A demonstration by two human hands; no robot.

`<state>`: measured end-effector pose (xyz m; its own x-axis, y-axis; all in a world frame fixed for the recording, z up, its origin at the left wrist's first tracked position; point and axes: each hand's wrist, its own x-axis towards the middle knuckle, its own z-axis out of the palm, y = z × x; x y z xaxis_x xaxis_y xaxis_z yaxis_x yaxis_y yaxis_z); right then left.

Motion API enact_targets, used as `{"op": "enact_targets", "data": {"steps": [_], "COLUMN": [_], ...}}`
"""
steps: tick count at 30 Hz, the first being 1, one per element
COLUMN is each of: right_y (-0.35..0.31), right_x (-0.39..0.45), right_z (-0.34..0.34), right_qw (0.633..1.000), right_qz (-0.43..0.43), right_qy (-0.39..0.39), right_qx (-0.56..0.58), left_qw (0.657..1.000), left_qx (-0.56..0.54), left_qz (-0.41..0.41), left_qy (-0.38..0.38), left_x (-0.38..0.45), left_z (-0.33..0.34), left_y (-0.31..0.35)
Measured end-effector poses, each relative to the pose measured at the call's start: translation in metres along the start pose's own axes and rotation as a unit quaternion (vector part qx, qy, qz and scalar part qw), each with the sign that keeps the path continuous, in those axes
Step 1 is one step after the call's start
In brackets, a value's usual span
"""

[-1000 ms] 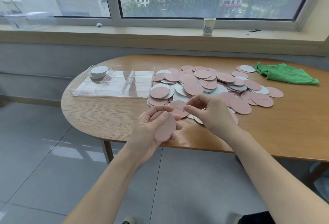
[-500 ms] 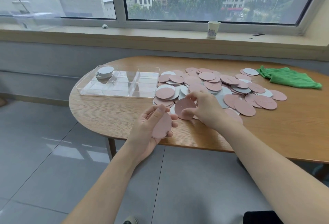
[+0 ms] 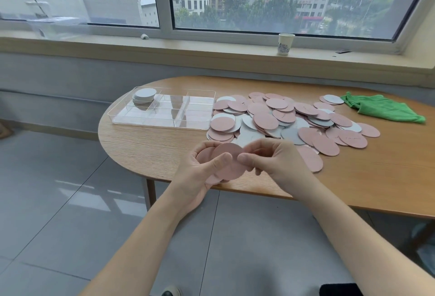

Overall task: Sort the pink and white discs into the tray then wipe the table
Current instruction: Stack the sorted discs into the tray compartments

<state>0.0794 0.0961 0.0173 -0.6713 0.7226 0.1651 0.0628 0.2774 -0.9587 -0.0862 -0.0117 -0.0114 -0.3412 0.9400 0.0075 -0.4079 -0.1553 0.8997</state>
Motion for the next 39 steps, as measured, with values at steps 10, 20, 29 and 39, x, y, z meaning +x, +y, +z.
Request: {"op": "enact_targets", "data": {"steps": [10, 20, 29, 39], "right_y": [0.006, 0.013, 0.010, 0.000], "right_x": [0.007, 0.050, 0.078, 0.065], "right_z": [0.033, 0.027, 0.044, 0.031], "right_qw": [0.989, 0.943, 0.928, 0.985], "right_qz": [-0.066, -0.055, 0.026, -0.002], "right_qy": [0.024, 0.004, -0.114, 0.039], "right_qx": [-0.127, -0.327, -0.353, -0.167], "left_qw": [0.999, 0.998, 0.998, 0.997], "left_qx": [-0.045, -0.061, -0.054, -0.060], "left_qz": [-0.002, -0.007, -0.006, -0.006], "left_qy": [-0.009, 0.024, 0.032, 0.046], "left_x": [-0.008, -0.010, -0.012, -0.010], "left_z": [-0.012, -0.038, -0.047, -0.045], "left_y": [0.001, 0.012, 0.020, 0.021]}}
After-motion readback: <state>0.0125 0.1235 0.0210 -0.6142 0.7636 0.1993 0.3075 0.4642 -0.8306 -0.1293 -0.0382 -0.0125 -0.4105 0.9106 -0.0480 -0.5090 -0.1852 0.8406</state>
